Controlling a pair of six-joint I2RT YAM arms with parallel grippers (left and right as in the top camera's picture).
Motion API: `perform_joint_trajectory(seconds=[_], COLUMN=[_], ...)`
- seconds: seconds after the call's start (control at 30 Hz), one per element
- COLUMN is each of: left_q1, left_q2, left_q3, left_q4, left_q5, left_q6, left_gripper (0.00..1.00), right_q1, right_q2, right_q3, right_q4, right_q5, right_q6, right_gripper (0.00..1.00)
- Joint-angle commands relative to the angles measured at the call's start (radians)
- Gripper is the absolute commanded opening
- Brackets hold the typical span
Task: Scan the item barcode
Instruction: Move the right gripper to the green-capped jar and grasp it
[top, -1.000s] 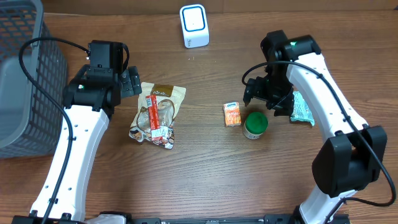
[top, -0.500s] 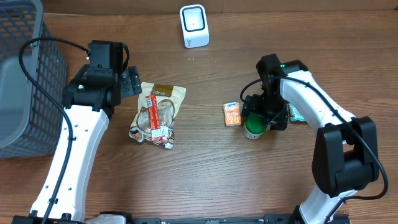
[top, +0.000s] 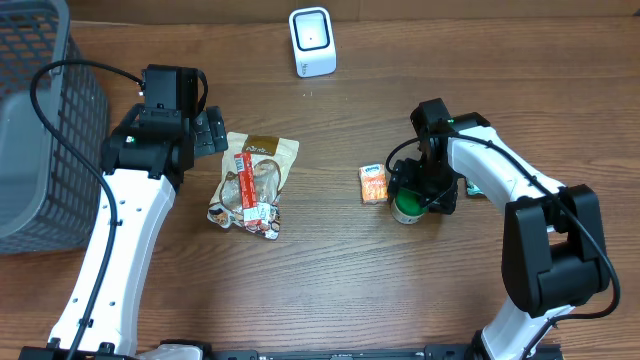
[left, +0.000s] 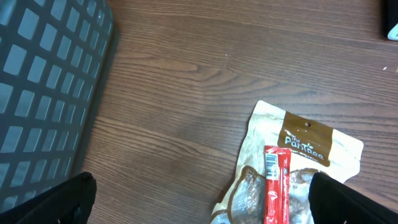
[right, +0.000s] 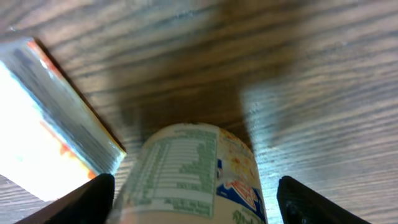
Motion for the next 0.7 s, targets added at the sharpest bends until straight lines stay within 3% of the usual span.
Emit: perform_joint_trajectory(seconds=[0.0, 0.17, 0.27, 0.5, 0.67], left_q1=[0.000, 0.000, 0.000, 0.000, 0.000], left_q2=[-0.005, -0.005, -0.005, -0.005, -0.005], left_q3=[0.016, 0.016, 0.016, 0.016, 0.016], left_q4=[0.003, 0.002, 0.003, 0.003, 0.003], left_q5=[-0.013, -0.013, -0.013, -0.013, -0.013], left_q6=[-0.002, -0.002, -0.002, -0.002, -0.002], left_gripper=[1.00, 1.00, 1.00, 1.00, 1.00], right_q1=[0.003, 0.003, 0.003, 0.003, 0.003], right_q2=[-0.008, -0.008, -0.008, -0.008, -0.008], right_q3=[-0.007, -0.007, -0.007, -0.007, -0.007], right_q4=[0.016, 0.015, 0.011, 0.006, -0.024], right_q5=[-0.002, -0.001, -0.001, -0.001, -0.001], right_q6=[0.023, 0.049, 0.053, 0.102, 0.117], right_gripper=[0.79, 0.72, 0.62, 0.62, 0.68])
